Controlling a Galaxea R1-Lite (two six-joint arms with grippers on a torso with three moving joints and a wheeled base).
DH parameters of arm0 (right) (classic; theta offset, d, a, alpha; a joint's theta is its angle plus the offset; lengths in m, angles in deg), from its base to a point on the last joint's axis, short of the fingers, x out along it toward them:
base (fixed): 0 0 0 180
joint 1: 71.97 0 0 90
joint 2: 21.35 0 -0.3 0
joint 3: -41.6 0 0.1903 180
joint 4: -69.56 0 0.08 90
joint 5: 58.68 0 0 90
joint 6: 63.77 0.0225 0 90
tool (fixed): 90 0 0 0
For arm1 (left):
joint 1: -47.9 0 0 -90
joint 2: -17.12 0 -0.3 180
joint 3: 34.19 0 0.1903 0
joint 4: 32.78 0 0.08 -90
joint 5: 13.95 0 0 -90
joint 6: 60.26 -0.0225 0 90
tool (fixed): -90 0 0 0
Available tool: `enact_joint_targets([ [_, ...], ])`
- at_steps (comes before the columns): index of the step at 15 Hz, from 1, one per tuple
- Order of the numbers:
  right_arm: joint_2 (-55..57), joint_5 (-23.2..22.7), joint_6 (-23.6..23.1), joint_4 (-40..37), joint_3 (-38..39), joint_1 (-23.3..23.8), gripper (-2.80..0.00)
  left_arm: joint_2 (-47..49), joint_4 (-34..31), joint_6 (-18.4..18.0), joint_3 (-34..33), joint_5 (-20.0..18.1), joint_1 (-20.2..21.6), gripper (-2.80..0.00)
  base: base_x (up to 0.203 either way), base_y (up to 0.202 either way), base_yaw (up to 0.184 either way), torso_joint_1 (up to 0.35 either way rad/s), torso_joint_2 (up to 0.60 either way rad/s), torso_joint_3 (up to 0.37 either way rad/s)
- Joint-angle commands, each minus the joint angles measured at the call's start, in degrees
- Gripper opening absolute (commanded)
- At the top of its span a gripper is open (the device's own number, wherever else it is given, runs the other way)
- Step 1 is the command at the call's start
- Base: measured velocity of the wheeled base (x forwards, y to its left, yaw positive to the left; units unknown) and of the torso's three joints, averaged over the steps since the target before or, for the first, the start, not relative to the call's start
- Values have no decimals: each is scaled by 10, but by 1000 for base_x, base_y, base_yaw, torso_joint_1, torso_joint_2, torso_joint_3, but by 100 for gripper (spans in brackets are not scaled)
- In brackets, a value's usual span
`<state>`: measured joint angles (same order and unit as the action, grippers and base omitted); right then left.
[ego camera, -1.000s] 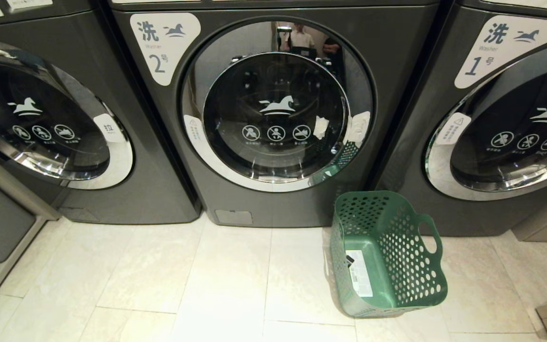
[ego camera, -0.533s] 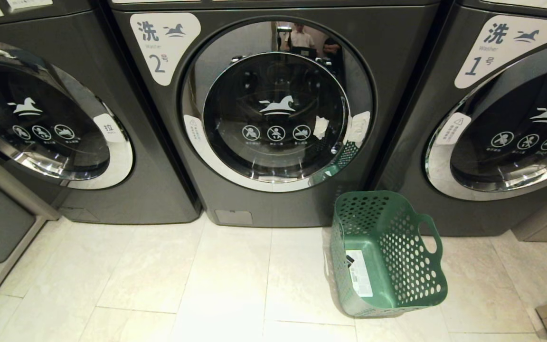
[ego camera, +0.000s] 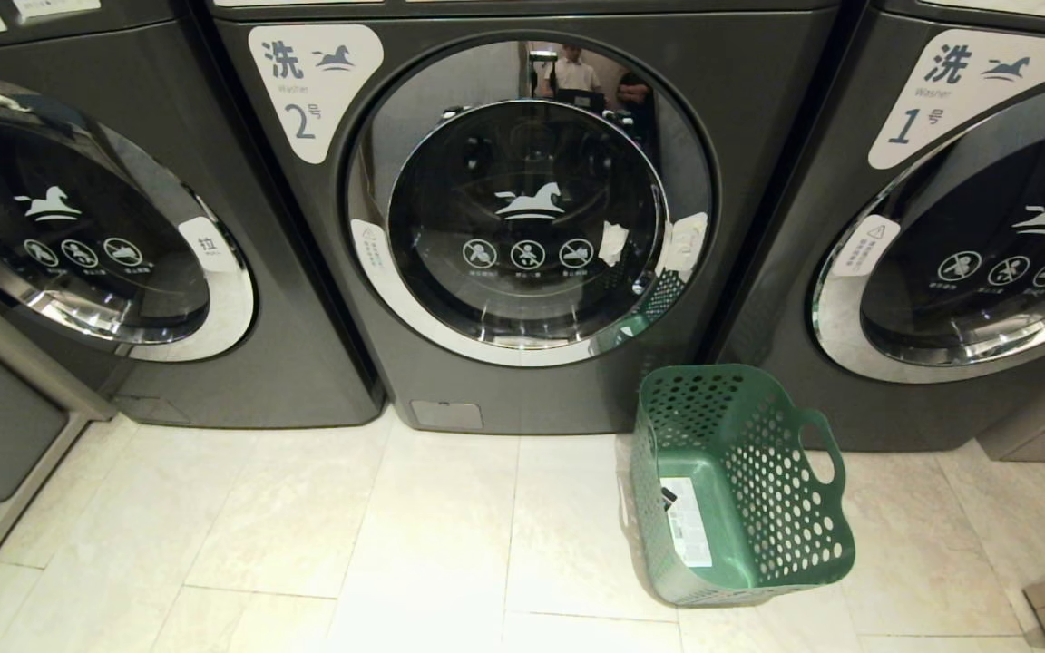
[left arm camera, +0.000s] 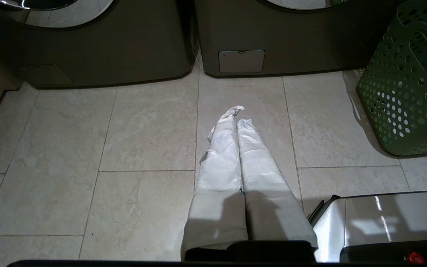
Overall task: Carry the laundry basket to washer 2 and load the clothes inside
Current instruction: Press the washing machine switch
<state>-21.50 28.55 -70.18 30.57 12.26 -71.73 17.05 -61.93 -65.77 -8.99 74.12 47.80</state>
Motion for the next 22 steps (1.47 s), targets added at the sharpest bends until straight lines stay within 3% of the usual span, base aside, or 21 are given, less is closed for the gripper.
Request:
enact_joint_targets([
  [1, 2, 0, 0, -2, 0, 0, -280, -1, 0, 0, 0, 0, 0, -280, 0, 0, 0, 0, 0, 0],
  [12, 2, -1, -3, -2, 0, 0, -280, -1, 0, 0, 0, -1, 0, -280, 0, 0, 0, 4, -4, -3],
  [22, 2, -1, -4, -1, 0, 0, -280, -1, 0, 0, 0, 0, 0, -280, 0, 0, 0, 191, -423, -224],
])
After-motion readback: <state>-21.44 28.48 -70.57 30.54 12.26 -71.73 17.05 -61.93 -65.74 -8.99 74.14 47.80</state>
